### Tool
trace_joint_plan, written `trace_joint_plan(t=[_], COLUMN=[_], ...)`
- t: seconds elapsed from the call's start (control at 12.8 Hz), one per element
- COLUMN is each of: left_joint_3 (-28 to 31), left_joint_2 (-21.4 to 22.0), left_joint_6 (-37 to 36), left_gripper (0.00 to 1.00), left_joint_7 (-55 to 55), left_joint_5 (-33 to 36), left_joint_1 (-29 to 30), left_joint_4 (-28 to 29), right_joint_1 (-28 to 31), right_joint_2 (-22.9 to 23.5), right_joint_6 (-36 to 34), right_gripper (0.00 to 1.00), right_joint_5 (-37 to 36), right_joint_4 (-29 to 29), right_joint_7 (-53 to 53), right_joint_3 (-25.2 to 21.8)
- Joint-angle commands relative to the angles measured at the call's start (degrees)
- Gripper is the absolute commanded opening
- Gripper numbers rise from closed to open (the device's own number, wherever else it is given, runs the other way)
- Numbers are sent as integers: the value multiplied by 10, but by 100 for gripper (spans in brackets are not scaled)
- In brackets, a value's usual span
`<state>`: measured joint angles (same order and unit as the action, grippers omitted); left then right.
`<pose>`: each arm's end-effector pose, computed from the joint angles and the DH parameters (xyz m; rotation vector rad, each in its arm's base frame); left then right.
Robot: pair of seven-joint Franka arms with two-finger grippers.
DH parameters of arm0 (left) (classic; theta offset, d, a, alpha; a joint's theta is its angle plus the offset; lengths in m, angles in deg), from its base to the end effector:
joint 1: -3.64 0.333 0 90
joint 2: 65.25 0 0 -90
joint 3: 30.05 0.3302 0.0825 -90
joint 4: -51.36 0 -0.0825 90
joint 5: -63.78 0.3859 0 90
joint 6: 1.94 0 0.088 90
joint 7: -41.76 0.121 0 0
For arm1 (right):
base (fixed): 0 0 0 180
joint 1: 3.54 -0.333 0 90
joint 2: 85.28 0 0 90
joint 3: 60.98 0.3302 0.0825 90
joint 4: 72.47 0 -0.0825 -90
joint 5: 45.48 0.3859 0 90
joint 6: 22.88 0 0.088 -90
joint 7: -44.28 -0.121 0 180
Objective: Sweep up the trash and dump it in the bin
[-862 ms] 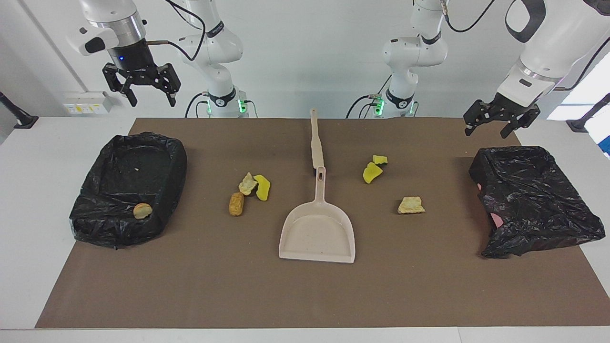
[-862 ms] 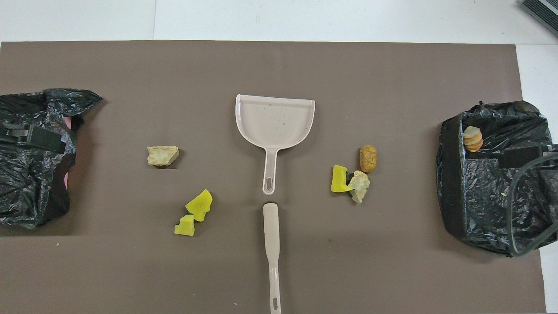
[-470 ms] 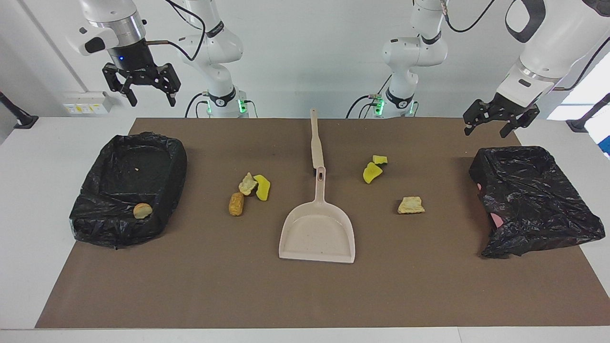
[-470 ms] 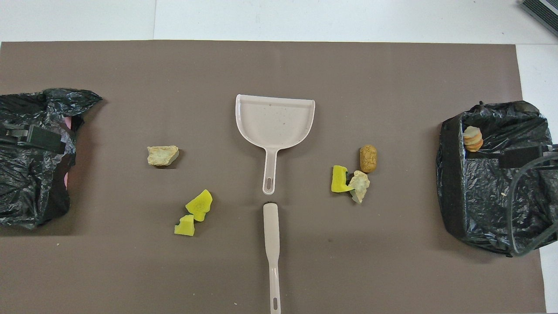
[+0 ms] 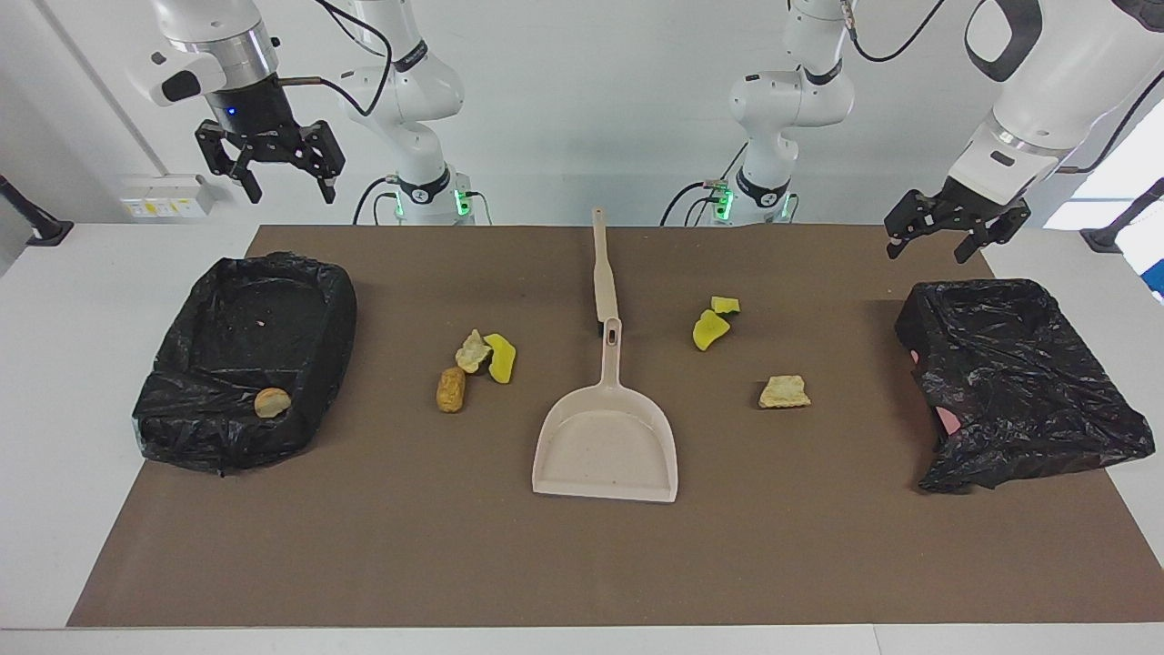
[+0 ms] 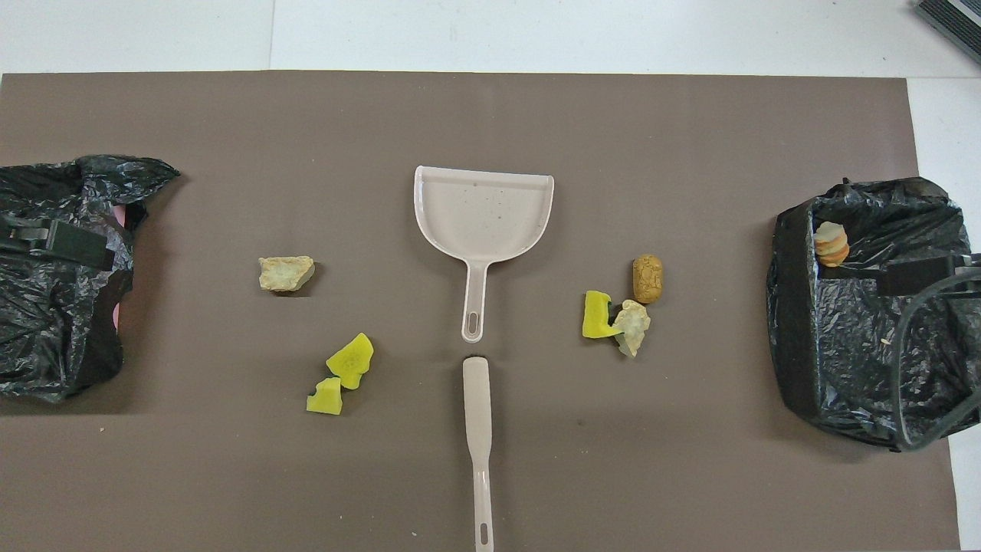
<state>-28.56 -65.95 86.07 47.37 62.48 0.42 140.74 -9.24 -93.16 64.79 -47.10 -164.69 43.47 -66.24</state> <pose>0.5558 -0.0197 0.6201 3.1111 -0.2001 -0.0551 0.5075 -0.0035 0.6756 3.1253 -0.0124 0.0902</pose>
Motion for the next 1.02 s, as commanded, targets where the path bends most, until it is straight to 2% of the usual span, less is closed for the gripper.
trace_joint_plan(t=[0.0,0.94], left_joint_3=[-4,-5], left_joint_2=[5,19], left_joint_6=[-7,-6], left_gripper=[100,100], left_joint_7=[7,8], left_joint_5=[2,0], left_joint_1=[8,0], left_joint_4=[1,24], right_joint_1=[6,6], right_joint_2=[-12,-12], right_joint_6=[-8,-8], right_gripper=[100,100], right_joint_5=[14,14], right_joint_4=[-9,-10], right_joint_7=[16,16], right_joint_3=[-1,-2])
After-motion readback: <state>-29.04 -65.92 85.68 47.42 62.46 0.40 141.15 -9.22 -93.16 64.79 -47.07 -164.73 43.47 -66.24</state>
